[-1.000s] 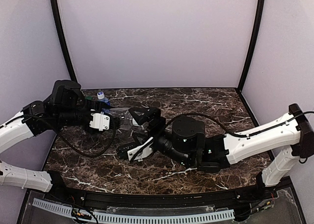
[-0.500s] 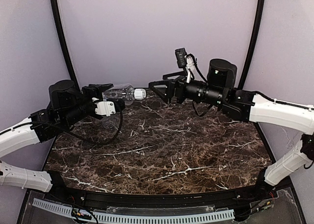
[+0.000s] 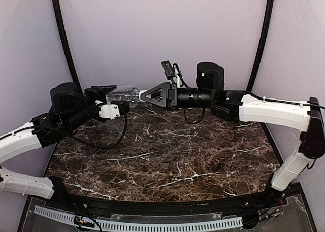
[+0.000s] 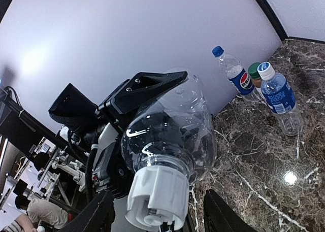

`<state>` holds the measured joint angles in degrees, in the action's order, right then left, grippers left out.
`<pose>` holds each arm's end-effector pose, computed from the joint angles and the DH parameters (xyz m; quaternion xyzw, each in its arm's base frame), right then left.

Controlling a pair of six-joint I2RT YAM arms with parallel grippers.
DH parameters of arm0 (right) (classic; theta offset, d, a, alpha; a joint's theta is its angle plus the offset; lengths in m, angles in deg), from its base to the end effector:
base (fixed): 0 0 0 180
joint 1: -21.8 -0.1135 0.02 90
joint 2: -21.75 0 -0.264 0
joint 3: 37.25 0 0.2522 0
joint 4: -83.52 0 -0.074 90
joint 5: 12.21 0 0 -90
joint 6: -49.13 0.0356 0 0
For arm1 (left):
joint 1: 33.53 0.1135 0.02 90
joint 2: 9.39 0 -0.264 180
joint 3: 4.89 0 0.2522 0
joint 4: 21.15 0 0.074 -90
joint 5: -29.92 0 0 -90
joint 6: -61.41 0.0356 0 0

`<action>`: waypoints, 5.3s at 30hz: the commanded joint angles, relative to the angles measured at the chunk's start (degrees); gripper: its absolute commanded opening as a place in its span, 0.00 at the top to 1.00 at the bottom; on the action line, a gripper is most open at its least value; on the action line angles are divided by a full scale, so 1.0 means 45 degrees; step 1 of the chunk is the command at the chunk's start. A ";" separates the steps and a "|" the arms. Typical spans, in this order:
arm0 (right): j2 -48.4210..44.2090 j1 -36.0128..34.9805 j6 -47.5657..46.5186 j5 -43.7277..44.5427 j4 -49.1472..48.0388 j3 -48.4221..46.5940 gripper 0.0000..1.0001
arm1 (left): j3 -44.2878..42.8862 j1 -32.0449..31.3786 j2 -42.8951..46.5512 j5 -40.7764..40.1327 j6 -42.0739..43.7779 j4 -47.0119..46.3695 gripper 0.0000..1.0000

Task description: Unscrew the bottle caps

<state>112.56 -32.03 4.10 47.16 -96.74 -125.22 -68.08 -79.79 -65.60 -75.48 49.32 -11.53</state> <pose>0.2097 0.3176 0.3603 -0.2358 0.6810 0.6303 0.2888 0.1670 -0.1609 0.3586 0.5900 0.4173 0.2799 0.6320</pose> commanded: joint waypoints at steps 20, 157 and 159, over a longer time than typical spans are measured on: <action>-0.0719 -0.3546 -1.4310 0.5339 0.4963 -0.1269 1.00 | -0.0676 -0.0032 0.0395 0.2390 -0.1340 0.4322 0.59; 0.1171 0.3826 -0.7408 0.9606 1.5797 -0.2883 0.16 | -0.2114 0.0222 0.1456 0.7941 -1.0912 0.5883 0.63; 0.0470 0.2017 -0.8944 0.8922 1.3867 -0.3613 0.17 | -0.2064 0.0224 0.1572 0.8852 -1.1213 0.5684 0.62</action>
<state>122.02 -10.28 -25.91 86.63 -26.03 -134.03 -75.95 -79.02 -60.18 -44.94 3.53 15.75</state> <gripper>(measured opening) 0.839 0.559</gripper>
